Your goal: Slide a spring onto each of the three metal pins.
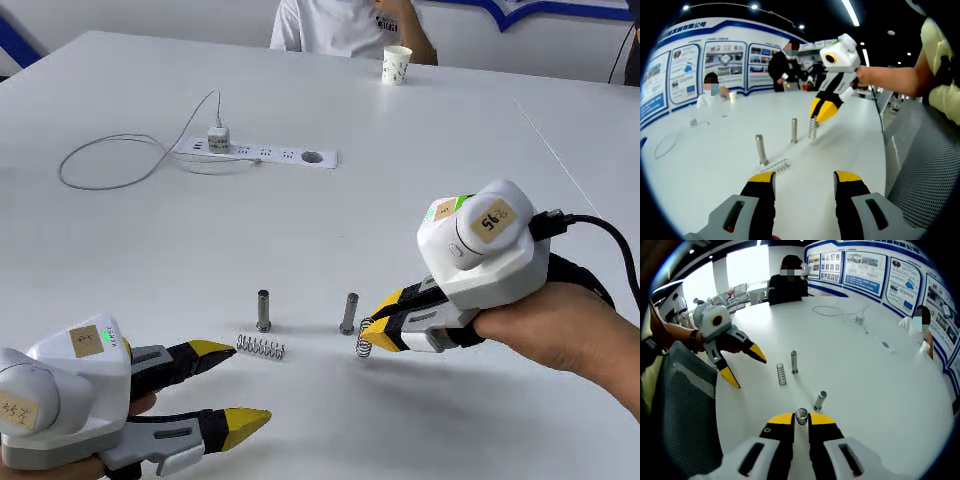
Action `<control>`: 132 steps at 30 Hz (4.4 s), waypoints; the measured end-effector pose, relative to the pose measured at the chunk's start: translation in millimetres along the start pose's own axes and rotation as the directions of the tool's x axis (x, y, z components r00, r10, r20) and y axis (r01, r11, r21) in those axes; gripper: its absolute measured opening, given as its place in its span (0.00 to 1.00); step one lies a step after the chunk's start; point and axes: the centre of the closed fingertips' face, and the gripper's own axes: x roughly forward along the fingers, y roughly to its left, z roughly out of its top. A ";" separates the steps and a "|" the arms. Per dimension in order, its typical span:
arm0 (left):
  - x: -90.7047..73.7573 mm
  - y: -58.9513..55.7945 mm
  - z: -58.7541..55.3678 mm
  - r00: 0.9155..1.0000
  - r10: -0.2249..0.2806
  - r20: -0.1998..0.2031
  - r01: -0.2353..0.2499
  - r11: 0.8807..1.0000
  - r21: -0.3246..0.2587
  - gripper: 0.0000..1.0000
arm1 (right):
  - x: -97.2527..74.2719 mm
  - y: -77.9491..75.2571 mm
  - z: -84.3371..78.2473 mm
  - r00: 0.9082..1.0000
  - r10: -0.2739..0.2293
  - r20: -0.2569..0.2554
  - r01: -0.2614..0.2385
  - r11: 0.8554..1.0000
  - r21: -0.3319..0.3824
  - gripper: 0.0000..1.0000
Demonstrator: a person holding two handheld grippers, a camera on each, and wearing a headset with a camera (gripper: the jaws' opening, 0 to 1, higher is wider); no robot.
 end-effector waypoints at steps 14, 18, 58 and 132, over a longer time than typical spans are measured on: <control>0.3 -0.5 1.0 1.000 -0.004 0.005 0.004 1.000 0.003 0.48 | -13.5 -6.9 7.3 1.000 -0.026 0.013 0.026 1.000 0.001 0.12; -0.2 0.2 0.9 1.000 -0.002 0.006 0.002 1.000 0.002 0.48 | -16.1 -9.5 9.4 0.999 -0.033 0.019 0.032 0.999 0.004 0.12; -0.9 0.6 -0.5 1.000 0.009 0.007 -0.009 1.000 -0.009 0.47 | -26.3 -18.6 35.9 0.996 -0.056 0.063 0.057 0.998 -0.013 0.12; -6.1 6.7 -8.8 1.000 0.030 -0.006 -0.031 0.999 -0.035 0.47 | -2.2 -24.9 43.2 0.998 -0.017 0.058 0.018 1.000 -0.015 0.12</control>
